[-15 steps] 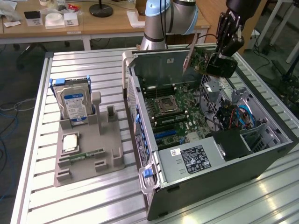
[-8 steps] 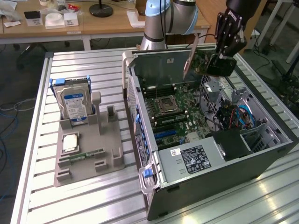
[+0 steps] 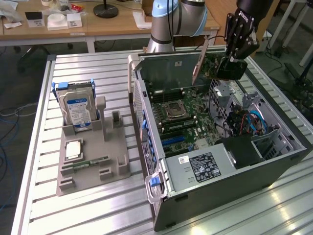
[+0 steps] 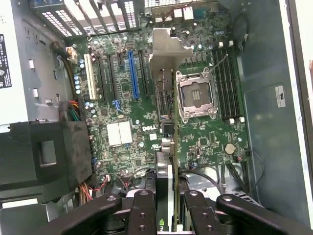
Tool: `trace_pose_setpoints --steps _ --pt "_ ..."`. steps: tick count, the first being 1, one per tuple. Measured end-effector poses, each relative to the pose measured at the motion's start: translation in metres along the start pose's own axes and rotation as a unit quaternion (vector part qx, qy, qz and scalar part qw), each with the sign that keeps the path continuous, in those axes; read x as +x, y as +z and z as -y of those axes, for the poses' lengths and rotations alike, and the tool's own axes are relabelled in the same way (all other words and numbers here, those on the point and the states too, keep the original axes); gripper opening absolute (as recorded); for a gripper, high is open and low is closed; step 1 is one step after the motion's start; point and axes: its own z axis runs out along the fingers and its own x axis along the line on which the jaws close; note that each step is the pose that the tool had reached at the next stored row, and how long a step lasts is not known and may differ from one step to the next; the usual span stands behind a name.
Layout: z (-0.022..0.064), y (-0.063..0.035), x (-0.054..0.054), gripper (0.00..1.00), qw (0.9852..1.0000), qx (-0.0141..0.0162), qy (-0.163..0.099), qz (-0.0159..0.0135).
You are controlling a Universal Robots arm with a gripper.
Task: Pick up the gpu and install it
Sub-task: 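Insert the gpu into the slot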
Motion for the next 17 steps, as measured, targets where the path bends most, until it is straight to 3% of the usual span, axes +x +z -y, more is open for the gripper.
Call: trace_pose_setpoints --steps 2,8,10,17 --pt "0.0000 0.0000 0.000 0.27 1.0000 0.0021 -0.001 0.0003" --pt "-0.0011 0.0005 0.000 0.27 0.9997 0.0227 -0.010 0.0046" --pt "-0.0033 0.0006 0.001 0.27 0.9995 0.0282 -0.010 0.0062" --pt "-0.0149 0.0017 0.003 0.27 0.9990 0.0425 -0.012 0.0109"
